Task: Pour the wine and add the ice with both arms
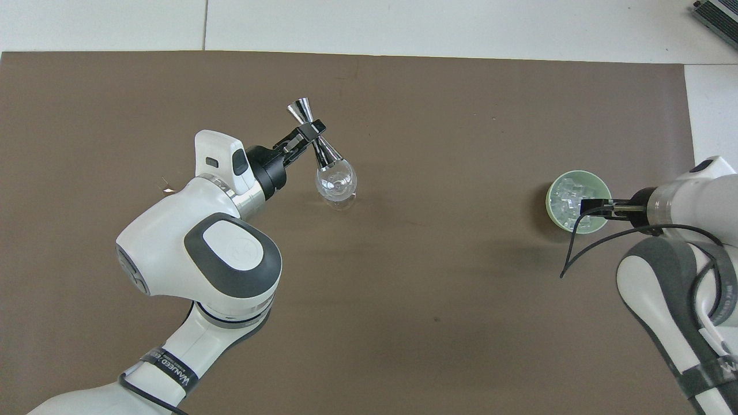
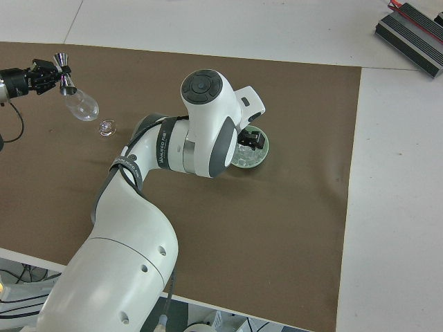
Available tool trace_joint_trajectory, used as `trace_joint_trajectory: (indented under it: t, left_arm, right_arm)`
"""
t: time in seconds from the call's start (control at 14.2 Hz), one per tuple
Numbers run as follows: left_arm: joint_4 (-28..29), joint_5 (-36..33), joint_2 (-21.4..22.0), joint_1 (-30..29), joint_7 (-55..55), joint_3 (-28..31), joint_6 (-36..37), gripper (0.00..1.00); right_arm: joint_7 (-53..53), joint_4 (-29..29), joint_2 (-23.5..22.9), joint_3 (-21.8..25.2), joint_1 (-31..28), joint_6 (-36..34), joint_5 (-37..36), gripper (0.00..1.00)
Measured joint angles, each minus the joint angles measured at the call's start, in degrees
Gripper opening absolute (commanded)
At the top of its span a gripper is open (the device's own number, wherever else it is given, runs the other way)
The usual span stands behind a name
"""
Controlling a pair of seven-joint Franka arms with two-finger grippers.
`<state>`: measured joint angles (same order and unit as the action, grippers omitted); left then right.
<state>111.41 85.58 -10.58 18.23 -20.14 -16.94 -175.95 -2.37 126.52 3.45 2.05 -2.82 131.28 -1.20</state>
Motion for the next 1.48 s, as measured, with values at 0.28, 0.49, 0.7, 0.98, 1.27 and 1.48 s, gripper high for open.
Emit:
trace_joint_trajectory:
  t: [0.28, 0.49, 0.7, 0.98, 1.27, 1.48]
  left_arm:
    - [0.00, 0.00, 0.19, 0.01, -0.09, 0.00, -0.09, 0.00]
    - [0.00, 0.00, 0.31, 0.02, -0.11, 0.09, -0.10, 0.00]
    - [0.00, 0.00, 0.33, 0.02, -0.12, 0.14, -0.10, 0.00]
    - [0.00, 0.00, 0.33, 0.01, -0.14, 0.27, -0.10, 0.00]
    - [0.00, 0.00, 0.33, 0.01, -0.14, 0.29, -0.10, 0.00]
    - [0.00, 0.00, 0.33, 0.01, -0.15, 0.29, -0.10, 0.00]
  right_arm:
    - [1.74, 0.45, -2.43, 0.00, 0.00, 5.43, -0.01, 1.00]
    - [2.79, 0.73, -5.18, 0.00, 0.00, 9.91, -0.01, 1.00]
    - [2.85, 0.80, -7.80, 0.00, 0.00, 12.86, -0.01, 0.92]
    - [2.87, 0.98, -9.17, 0.00, 0.00, 13.74, -0.01, 0.45]
    - [2.87, 2.23, -9.21, 0.01, -0.04, 13.86, -0.01, 0.37]
    - [2.87, 2.37, -9.21, 0.01, -0.04, 14.00, -0.01, 0.00]
